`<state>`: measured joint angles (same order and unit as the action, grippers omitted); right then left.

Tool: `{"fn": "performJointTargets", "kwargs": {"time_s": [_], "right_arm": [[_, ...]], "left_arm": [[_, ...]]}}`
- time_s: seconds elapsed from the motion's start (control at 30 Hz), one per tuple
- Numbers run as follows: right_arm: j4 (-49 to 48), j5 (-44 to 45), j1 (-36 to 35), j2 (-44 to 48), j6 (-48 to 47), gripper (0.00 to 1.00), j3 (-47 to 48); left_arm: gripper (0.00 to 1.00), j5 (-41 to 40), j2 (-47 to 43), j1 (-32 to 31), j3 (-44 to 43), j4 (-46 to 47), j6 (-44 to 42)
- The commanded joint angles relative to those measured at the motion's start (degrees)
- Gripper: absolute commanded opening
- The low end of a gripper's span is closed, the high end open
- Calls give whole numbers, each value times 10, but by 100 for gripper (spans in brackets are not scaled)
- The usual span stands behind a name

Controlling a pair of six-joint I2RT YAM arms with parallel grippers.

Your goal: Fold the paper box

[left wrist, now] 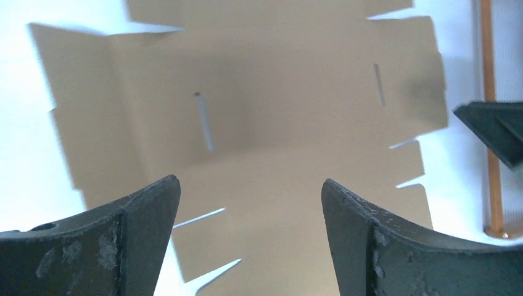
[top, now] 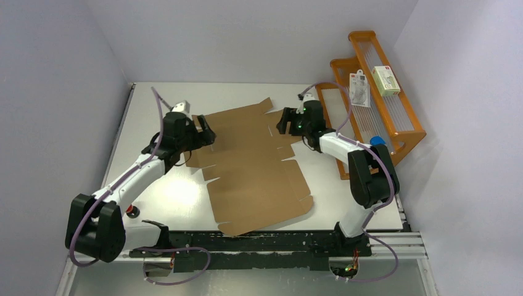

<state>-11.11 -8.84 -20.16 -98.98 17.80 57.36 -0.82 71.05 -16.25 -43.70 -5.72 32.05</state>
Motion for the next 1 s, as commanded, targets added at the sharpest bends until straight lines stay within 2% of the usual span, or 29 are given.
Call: {"fn": "performJointTargets", "kwargs": {"time_s": [0.0, 0.13, 0.27, 0.57, 0.7, 0.97], "right_arm": [[30, 2, 44, -14, -29, 78, 33], [36, 40, 65, -52, -34, 78, 63], [29, 40, 89, -87, -37, 79, 78], [18, -28, 115, -147, -37, 78, 88], [14, -64, 123, -161, -29, 71, 86], [-3, -132, 142, -175, -18, 50, 78]], "left_arm": [[90, 26, 39, -53, -63, -12, -35], [90, 32, 109, -99, -108, 5, -48], [90, 65, 197, -116, -143, 21, -68], [89, 97, 332, -122, -197, 28, -103], [88, 98, 348, -122, -192, 31, -111], [87, 102, 374, -122, -187, 27, -119]]}}
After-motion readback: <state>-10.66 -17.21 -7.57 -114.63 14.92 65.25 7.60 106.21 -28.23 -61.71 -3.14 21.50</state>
